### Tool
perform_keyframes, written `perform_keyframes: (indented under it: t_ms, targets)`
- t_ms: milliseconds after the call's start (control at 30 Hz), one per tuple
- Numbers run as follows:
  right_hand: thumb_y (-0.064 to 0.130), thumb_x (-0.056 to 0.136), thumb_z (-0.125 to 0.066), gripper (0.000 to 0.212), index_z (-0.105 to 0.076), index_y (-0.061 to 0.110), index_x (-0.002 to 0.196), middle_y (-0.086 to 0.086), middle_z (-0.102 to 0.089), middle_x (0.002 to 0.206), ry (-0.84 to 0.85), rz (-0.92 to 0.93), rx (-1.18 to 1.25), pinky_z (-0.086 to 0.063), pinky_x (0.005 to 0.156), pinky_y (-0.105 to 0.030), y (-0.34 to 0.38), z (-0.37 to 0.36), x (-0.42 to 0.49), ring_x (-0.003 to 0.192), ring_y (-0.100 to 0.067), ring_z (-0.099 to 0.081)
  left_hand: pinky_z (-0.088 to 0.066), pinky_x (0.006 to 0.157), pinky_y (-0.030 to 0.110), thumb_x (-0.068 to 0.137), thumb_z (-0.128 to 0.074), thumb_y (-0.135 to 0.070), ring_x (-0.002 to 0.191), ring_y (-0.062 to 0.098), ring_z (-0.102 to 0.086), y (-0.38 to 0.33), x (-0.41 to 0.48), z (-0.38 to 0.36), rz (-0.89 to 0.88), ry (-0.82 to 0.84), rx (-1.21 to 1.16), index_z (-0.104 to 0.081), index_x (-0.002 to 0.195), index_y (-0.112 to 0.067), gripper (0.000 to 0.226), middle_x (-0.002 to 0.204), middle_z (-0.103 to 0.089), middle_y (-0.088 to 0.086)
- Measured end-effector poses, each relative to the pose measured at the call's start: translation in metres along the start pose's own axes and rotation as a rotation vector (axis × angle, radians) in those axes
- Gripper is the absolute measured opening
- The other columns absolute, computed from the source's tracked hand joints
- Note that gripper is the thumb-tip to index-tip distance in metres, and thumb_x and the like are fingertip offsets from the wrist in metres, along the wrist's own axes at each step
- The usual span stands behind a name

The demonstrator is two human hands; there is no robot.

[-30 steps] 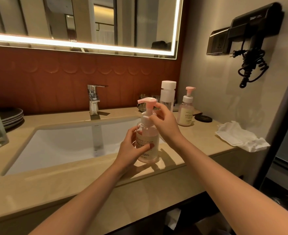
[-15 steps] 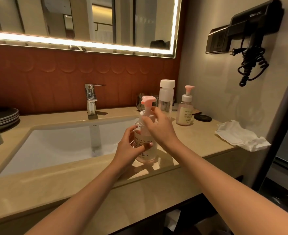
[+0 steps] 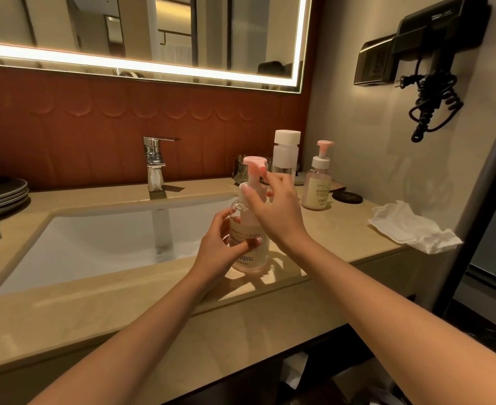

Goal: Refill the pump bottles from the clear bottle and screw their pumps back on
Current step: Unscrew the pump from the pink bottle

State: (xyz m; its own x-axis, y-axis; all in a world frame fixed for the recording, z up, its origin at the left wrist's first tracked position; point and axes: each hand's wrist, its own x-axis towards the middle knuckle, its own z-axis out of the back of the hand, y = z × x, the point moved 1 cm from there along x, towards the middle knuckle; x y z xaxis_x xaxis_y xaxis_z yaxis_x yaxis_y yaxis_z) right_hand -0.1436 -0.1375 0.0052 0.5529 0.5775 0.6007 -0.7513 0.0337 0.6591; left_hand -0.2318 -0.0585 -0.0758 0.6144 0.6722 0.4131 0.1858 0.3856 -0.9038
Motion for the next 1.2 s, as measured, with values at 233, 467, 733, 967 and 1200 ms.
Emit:
perform_keyframes:
  t_ms: [233,467,733,967,1200]
  targets:
    - [0.048,0.080,-0.065,0.043,-0.053,0.016,0.106,-0.003,-0.048,0.114,-0.082,-0.039,-0.067,-0.046,0.088,-0.034,0.004,0.003,0.003,0.104,-0.016,-0.046,-0.048,0.089,0.024,0.071,-0.078,-0.023,0.111,0.006,-0.053,0.005,0.004,0.001,-0.010,-0.009,0.031,-0.041,0.112,-0.050,0.062,0.114,-0.055,-0.019]
    - [0.043,0.092,-0.048,0.040,-0.052,0.016,0.121,-0.002,-0.048,0.127,-0.005,-0.031,0.044,-0.041,0.097,-0.046,0.001,-0.002,-0.006,0.115,-0.018,-0.044,-0.049,0.091,0.030,0.059,-0.080,-0.044,0.111,0.007,-0.054,0.002,0.001,0.000,-0.011,-0.007,0.009,-0.041,0.115,-0.050,0.069,0.116,-0.057,-0.015]
    - [0.049,0.082,-0.060,0.042,-0.053,0.018,0.108,0.000,-0.051,0.115,-0.074,-0.015,-0.099,-0.043,0.092,-0.036,0.000,-0.003,0.004,0.106,-0.015,-0.045,-0.050,0.090,0.029,0.070,-0.080,-0.025,0.111,0.010,-0.053,0.006,0.005,0.000,-0.009,-0.019,0.028,-0.040,0.121,-0.044,0.067,0.119,-0.055,-0.012]
    - [0.060,0.086,-0.042,0.055,-0.046,0.023,0.125,0.002,-0.045,0.130,-0.076,-0.001,-0.075,-0.030,0.097,-0.037,-0.005,-0.010,-0.006,0.119,-0.015,-0.039,-0.050,0.092,0.031,0.054,-0.079,-0.049,0.111,0.008,-0.054,0.002,0.002,-0.001,-0.007,-0.006,0.006,-0.040,0.123,-0.041,0.080,0.115,-0.056,-0.016]
    - [0.056,0.078,-0.062,0.048,-0.050,0.021,0.108,0.003,-0.055,0.110,-0.065,-0.010,-0.138,-0.039,0.094,-0.041,-0.002,-0.004,0.003,0.102,-0.013,-0.047,-0.047,0.098,0.042,0.072,-0.078,-0.019,0.117,0.016,-0.051,0.002,0.003,-0.001,0.001,-0.016,0.043,-0.038,0.126,-0.038,0.070,0.130,-0.052,-0.002]
